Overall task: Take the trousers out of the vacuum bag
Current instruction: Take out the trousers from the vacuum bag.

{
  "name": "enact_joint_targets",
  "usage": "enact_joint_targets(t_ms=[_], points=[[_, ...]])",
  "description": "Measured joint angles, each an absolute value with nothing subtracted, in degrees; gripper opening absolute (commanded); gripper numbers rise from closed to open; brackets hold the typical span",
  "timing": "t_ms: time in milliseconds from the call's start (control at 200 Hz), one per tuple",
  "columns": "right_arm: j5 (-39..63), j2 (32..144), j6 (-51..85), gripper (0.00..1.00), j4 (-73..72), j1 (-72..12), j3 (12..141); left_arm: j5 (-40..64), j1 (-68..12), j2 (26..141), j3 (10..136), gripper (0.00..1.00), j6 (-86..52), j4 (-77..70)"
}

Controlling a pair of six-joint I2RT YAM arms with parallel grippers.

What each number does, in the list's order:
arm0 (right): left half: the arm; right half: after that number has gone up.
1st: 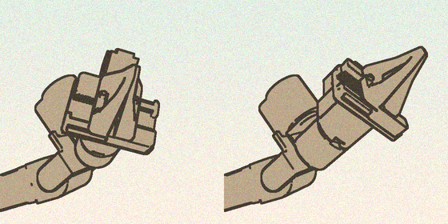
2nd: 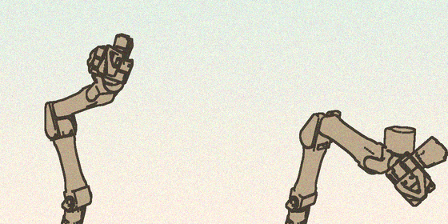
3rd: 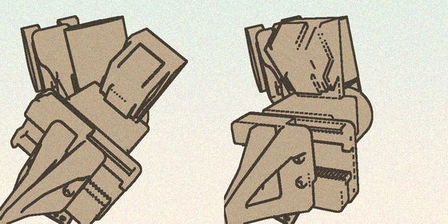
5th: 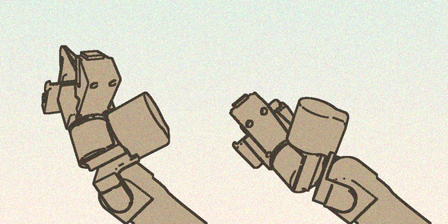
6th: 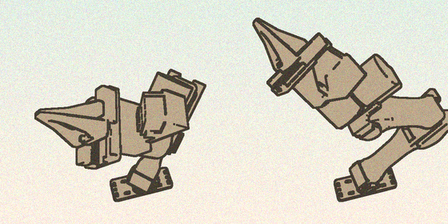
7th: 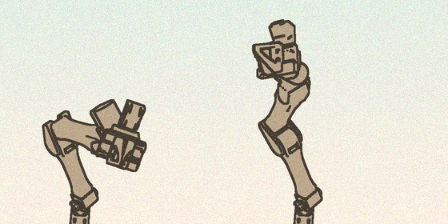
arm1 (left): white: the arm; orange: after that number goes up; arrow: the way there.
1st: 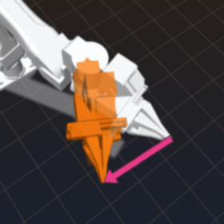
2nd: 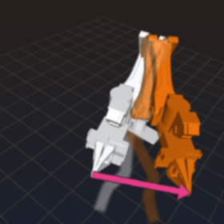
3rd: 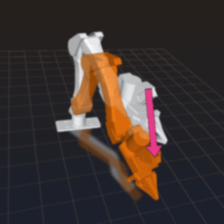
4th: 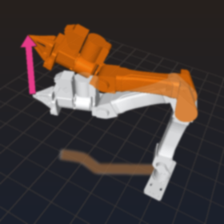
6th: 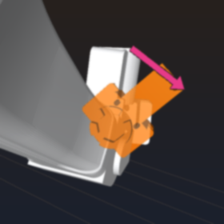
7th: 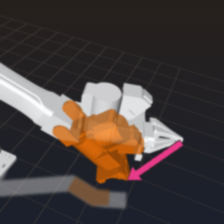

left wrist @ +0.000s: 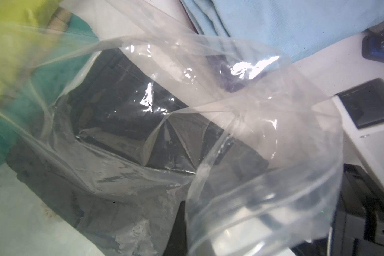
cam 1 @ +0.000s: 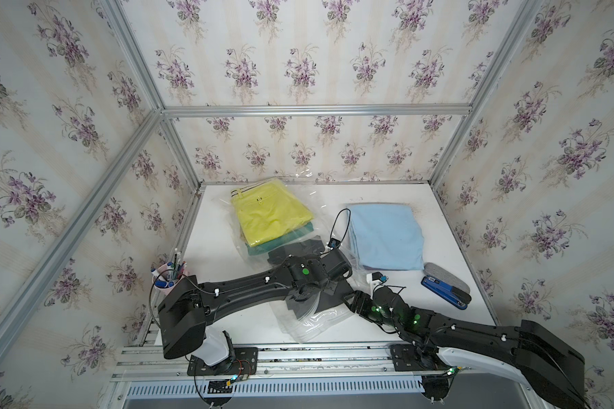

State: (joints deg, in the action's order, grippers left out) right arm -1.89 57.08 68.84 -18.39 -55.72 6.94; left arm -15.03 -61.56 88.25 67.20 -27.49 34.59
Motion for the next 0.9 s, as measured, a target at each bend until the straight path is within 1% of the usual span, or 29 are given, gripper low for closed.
enact_joint_targets(t_ms=[185,420,470,659,784,824,904], points=[[-3.2,65.7,69.1,0.65,-26.8,-55.7,8.2,-15.1,-62.2,88.0,66.4,0.0,-27.5,33.6],[-7.2,70.8,70.6,0.53,-31.5,-55.7,10.1,-15.5,-62.5,85.7,65.3,0.0,-27.5,33.3],[-8.5,71.3,70.7,0.48,-32.0,-55.7,10.6,-15.7,-62.5,85.1,64.9,0.0,-27.5,33.3],[-11.1,72.8,70.4,0.18,-33.3,-55.5,12.4,-16.9,-62.5,83.4,63.5,0.01,-27.7,33.7],[-11.1,71.4,69.1,0.03,-32.9,-55.5,13.2,-17.6,-62.5,82.8,63.0,0.01,-27.7,34.7],[-11.0,70.1,68.7,0.0,-32.6,-55.5,13.2,-17.8,-62.5,82.6,62.8,0.01,-27.7,35.0],[-10.8,67.2,68.3,0.0,-31.9,-55.6,12.4,-18.3,-62.5,82.4,62.8,0.01,-27.7,35.6]])
